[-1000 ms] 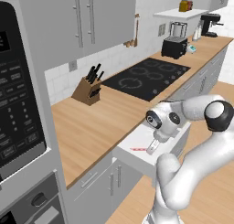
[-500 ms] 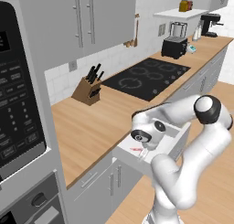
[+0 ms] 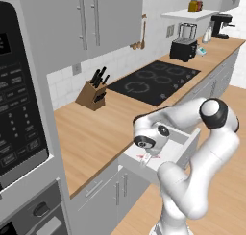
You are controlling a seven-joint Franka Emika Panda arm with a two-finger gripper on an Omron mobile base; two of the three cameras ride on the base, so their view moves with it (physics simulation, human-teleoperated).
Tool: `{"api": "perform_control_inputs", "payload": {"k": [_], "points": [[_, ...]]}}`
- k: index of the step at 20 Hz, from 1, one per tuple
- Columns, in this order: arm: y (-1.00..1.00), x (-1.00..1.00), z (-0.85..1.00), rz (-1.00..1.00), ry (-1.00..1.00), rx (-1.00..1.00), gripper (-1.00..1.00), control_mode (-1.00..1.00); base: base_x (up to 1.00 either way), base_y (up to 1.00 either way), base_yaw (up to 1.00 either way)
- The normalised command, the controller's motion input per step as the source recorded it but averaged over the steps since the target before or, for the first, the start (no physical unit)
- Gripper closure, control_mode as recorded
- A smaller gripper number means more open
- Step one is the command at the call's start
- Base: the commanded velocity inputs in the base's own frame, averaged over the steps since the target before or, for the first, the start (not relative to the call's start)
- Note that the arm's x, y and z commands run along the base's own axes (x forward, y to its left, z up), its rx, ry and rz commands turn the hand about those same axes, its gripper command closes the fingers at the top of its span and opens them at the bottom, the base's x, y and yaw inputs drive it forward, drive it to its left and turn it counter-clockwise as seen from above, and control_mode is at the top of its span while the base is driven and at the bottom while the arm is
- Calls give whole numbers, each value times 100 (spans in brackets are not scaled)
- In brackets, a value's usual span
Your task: Take a straw from the drawer in front and place it inside the glass cup on the dining counter.
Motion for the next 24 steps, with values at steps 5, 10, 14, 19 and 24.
{"api": "perform_control_inputs", "payload": {"k": [5, 10, 14, 19, 24], "points": [[-57, 61, 49, -2, 6, 4, -100, -100, 0, 0, 0], [-56, 63, 20, 0, 19, 0, -100, -100, 0, 0, 0], [-40, 95, 10, 0, 26, 0, -100, -100, 0, 0, 0], [-26, 100, 17, 1, 24, 0, -100, -100, 0, 0, 0], [-10, 100, 3, 2, 28, -4, -100, -100, 0, 0, 0]]}}
